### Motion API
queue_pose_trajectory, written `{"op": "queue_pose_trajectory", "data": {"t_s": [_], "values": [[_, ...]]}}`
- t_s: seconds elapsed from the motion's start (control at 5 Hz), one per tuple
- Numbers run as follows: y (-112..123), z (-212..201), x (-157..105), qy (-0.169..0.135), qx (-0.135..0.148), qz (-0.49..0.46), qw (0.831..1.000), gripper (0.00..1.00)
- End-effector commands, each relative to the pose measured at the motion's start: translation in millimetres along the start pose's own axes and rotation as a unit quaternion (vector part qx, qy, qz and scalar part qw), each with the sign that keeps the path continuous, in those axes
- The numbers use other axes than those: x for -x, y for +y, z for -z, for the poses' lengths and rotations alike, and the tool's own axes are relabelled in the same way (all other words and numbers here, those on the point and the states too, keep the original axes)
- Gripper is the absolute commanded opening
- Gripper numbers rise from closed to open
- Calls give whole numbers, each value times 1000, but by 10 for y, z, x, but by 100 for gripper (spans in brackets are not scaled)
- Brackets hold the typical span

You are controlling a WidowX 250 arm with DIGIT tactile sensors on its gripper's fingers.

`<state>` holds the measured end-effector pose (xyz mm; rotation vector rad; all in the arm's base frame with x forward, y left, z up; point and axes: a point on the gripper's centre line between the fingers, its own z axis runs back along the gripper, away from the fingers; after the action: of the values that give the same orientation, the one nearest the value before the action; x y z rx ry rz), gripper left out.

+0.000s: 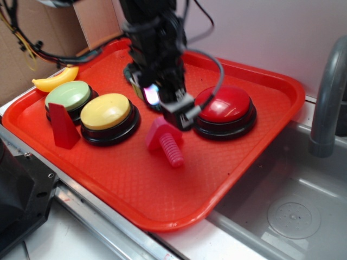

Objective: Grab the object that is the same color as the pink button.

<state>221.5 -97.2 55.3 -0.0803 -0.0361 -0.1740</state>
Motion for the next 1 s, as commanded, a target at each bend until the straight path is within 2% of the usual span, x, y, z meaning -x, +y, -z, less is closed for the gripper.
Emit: {"op": "queue_pose_trajectory", "data": {"t_s": [0.0,0.2,0.4,0.6,0.8], "values": [[35,150,17,-1,0,-32,999,100],[47,186,41,-3,-2,-55,998,33],[54,189,52,-4,1,-67,998,7],[80,221,67,0,2,-77,997,1],[89,166,66,-6,2,-82,997,0]]}}
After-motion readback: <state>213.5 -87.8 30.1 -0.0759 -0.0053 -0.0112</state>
